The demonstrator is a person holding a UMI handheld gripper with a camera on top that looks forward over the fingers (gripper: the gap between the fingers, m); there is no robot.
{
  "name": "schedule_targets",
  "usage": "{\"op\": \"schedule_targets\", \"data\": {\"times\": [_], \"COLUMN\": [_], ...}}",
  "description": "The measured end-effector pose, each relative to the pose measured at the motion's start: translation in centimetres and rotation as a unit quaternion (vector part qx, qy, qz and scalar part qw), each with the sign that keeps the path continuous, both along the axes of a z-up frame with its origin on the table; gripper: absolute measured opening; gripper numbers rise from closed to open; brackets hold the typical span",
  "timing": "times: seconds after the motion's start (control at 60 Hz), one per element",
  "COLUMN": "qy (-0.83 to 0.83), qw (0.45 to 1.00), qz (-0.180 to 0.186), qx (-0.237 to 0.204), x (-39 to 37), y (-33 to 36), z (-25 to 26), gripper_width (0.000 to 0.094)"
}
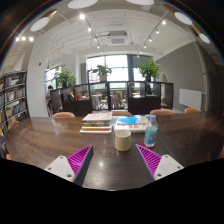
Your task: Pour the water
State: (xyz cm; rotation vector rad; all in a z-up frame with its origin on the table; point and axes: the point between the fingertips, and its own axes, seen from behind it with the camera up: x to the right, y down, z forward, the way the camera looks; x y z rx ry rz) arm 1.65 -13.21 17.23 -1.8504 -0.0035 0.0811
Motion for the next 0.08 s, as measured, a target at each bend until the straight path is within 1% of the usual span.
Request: {"op": "schedule_targets", "data": {"times": [0.083], "qy": [0.0], "qw": [1.0], "qz": [0.001], "qx": [-0.001], "x": [-0.28], "y": [-0.22], "z": [-0.22], "gripper_width": [0.086]}}
